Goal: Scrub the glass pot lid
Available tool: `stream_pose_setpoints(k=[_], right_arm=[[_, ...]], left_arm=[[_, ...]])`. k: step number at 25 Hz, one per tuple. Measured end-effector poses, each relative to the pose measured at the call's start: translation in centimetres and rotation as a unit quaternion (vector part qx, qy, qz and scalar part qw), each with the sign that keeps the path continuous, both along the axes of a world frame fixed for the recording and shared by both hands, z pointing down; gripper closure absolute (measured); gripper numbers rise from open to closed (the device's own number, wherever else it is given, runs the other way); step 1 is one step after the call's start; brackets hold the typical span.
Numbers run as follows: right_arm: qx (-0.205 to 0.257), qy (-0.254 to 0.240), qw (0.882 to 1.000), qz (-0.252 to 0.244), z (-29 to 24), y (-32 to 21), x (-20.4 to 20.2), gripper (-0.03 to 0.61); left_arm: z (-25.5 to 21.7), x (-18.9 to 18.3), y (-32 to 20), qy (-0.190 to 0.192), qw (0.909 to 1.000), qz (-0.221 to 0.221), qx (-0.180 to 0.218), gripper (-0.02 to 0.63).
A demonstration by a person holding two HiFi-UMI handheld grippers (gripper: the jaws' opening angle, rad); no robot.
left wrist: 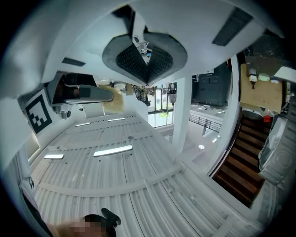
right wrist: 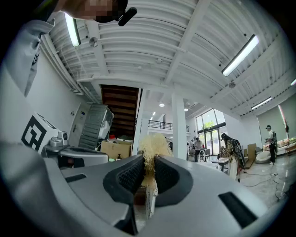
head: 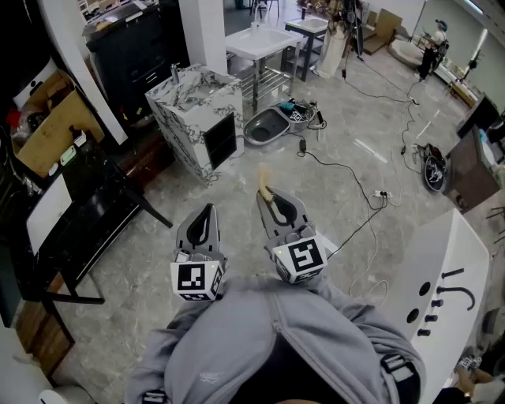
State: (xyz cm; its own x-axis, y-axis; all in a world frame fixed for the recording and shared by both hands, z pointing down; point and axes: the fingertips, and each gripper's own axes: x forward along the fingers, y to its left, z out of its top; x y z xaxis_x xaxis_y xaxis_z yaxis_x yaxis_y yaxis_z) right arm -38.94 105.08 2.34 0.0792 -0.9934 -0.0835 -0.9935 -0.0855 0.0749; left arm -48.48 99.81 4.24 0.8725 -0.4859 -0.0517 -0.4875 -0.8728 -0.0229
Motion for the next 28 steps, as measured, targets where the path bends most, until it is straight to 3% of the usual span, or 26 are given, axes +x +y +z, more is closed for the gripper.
stream_pose_setpoints(k=[17,28], right_arm=[[0.001,-0.030,0.999,-0.015,2.2,0.3,3.3,0.523],[-0.020,-0.051,0.998,-0.022,4.7,-5.4,6.0,0.523]], left_arm=[[1.8,3.7,0.7,-0.013,0.9999,0.005,-0.010,0.598],[4.0,6.4,-5.2,-0.025,0.9992,0.003,-0.031,0.598]])
